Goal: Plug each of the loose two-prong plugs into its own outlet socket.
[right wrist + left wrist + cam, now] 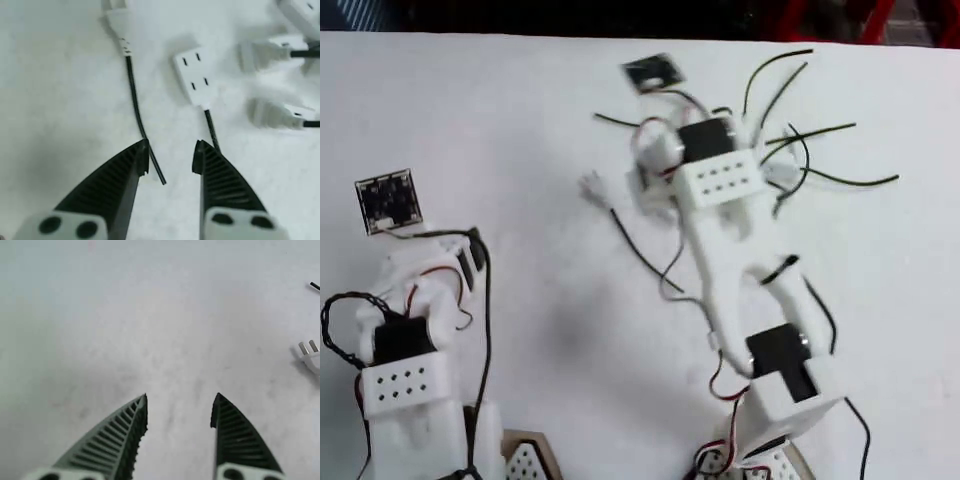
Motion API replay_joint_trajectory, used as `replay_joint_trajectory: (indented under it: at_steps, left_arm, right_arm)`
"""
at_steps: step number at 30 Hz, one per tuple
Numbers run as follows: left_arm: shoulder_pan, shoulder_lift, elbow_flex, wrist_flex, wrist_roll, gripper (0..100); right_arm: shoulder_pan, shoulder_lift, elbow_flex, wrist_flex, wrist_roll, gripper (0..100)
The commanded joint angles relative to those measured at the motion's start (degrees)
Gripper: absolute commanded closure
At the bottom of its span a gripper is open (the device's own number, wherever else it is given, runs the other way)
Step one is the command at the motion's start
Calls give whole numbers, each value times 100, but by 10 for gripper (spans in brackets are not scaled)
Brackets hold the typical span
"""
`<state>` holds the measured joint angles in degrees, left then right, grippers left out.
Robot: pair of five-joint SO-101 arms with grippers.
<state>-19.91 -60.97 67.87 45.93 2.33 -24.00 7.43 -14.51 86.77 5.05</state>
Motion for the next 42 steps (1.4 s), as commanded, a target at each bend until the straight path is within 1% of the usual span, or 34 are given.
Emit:
replay_joint_trajectory:
  at_steps: [1,4,7,15,20,28,31,35,37,40,42]
  left_arm:
    - [-66,-110,-26,-141,35,785]
    - [-66,-110,-26,-141,35,785]
    - [-66,-110,-26,-141,35,785]
    - [-66,-110,-26,-141,35,785]
    - [-66,-110,-26,-141,35,785]
    - [-66,-110,-26,-141,35,785]
    - [-66,-110,-26,-141,35,785]
    - [-66,-110,-26,-141,35,785]
    - [-66,-110,-18,-141,35,785]
    - [-66,-110,-18,-141,35,785]
    - [-66,-110,-18,-141,26,785]
  right_arm:
    - [-558,233,-229,-470,-114,857]
    - [-804,822,-264,-998,-114,857]
    - [-901,1402,-273,-1508,-114,857]
    - [-875,2378,-281,-2563,-114,857]
    - [-831,2730,-281,-2923,-114,857]
    - [-567,2774,-290,-3029,-114,857]
    - [-567,2747,-325,-3064,-114,857]
    - [-602,3073,-651,-3081,-114,858]
    - [-611,3292,-844,-2976,-114,885]
    - [-602,3538,-1178,-2686,-105,985]
    - [-576,3582,-1398,-2273,-105,970]
